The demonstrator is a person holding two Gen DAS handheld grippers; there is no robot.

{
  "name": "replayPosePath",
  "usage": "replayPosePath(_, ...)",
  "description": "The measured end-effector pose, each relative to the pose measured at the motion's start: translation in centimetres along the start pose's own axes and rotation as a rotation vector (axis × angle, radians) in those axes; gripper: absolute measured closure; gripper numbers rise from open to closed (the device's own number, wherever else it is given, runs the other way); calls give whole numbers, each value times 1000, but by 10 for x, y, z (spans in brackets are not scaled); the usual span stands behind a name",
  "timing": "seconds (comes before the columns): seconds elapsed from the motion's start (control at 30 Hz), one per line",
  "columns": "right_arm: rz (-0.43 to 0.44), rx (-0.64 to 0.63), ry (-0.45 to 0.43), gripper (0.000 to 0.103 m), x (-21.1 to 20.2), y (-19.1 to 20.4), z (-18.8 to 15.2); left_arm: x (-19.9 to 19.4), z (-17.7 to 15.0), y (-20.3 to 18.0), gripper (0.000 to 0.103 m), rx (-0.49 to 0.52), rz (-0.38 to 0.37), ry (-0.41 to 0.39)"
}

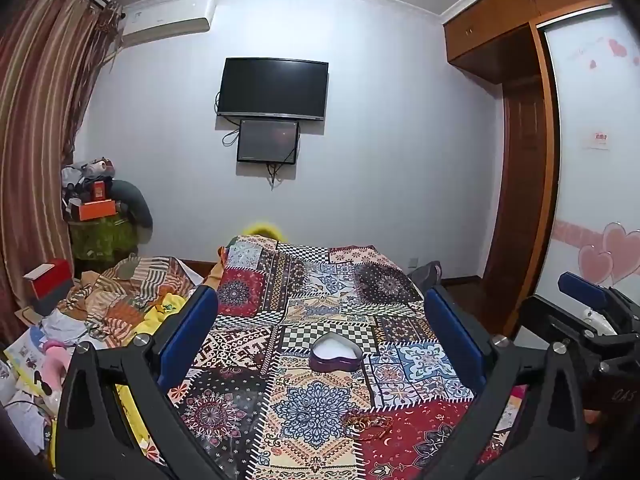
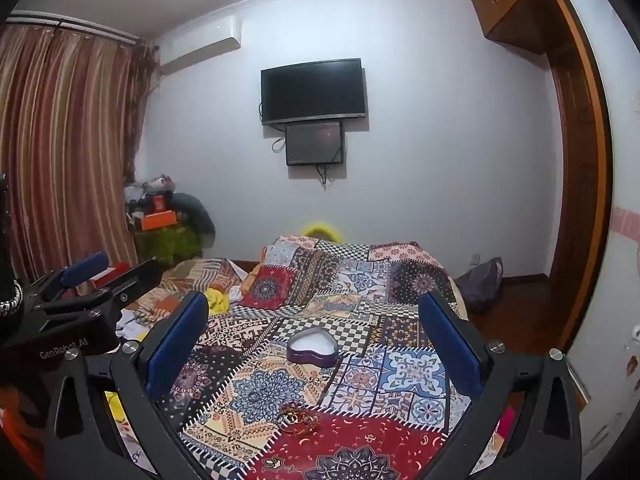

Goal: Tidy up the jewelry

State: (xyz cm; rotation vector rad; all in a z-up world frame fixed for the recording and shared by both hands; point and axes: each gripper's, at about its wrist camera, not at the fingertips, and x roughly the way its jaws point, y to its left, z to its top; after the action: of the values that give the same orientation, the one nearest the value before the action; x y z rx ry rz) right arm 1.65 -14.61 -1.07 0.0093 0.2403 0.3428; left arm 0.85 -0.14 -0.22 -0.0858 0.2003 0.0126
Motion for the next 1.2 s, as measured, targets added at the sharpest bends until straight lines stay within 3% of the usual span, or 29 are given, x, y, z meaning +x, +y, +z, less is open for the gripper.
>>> replayPosePath(1.2, 5, 18, 9, 0, -3, 0, 5, 7, -5, 2, 0, 2, 7, 13)
